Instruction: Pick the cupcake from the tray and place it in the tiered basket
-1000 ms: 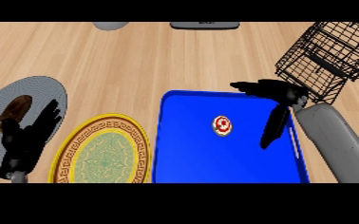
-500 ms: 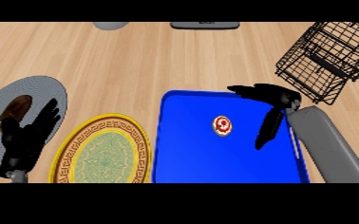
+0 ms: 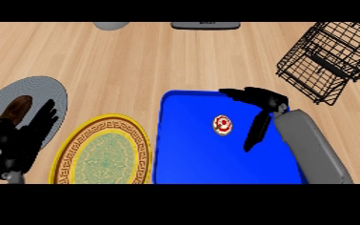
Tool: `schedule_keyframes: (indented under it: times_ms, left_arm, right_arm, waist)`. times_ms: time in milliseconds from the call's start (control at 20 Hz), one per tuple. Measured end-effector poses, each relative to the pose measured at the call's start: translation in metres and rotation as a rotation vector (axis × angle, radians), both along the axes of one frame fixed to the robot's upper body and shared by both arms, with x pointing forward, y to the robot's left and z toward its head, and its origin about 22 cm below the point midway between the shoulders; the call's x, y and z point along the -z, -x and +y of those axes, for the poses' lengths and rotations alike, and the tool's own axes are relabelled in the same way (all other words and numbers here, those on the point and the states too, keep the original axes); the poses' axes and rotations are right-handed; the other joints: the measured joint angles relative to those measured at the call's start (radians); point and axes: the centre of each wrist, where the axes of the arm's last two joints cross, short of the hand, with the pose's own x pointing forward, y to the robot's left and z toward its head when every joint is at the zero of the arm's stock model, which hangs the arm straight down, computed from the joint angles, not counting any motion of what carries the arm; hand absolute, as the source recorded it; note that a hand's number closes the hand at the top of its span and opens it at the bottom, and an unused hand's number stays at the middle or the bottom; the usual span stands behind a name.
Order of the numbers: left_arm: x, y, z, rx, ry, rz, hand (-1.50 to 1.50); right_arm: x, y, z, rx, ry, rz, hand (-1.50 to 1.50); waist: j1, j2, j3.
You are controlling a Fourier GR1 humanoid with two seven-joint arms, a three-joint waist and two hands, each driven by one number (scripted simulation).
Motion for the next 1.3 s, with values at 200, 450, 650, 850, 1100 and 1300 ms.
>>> schedule_keyframes:
  times_ms: [200, 450, 650, 850, 1100, 1300]
  left_arm:
    - [-0.001, 0.002, 0.003, 0.003, -0.009, -0.003, 0.0]
    - [0.001, 0.005, -0.003, 0.004, -0.005, -0.006, 0.0]
    - [0.002, 0.002, -0.002, 0.0, -0.007, -0.006, 0.0]
    - [0.002, 0.003, -0.005, 0.004, -0.007, -0.004, 0.0]
    - [0.002, 0.006, -0.004, 0.002, -0.006, -0.009, 0.0]
    - [0.003, 0.004, -0.004, 0.007, -0.008, -0.001, 0.0]
  right_arm:
    - [0.008, 0.001, 0.004, 0.002, -0.003, 0.003, -1.5]
    - [0.019, 0.0, 0.012, 0.011, -0.007, 0.003, -1.5]
    - [0.023, 0.0, 0.019, 0.005, -0.008, 0.002, -1.5]
    - [0.029, 0.009, 0.028, -0.01, 0.0, 0.004, -1.5]
    - [0.034, 0.014, 0.04, -0.033, -0.046, -0.059, 1.5]
    - [0.037, 0.02, 0.044, -0.025, -0.094, -0.096, 1.5]
  waist:
    - [0.0, -0.001, 0.0]
    - [-0.001, -0.006, -0.004]
    - [-0.003, -0.009, -0.007]
    - [-0.006, -0.013, -0.009]
    - [-0.007, -0.015, -0.012]
    - [-0.006, -0.011, -0.008]
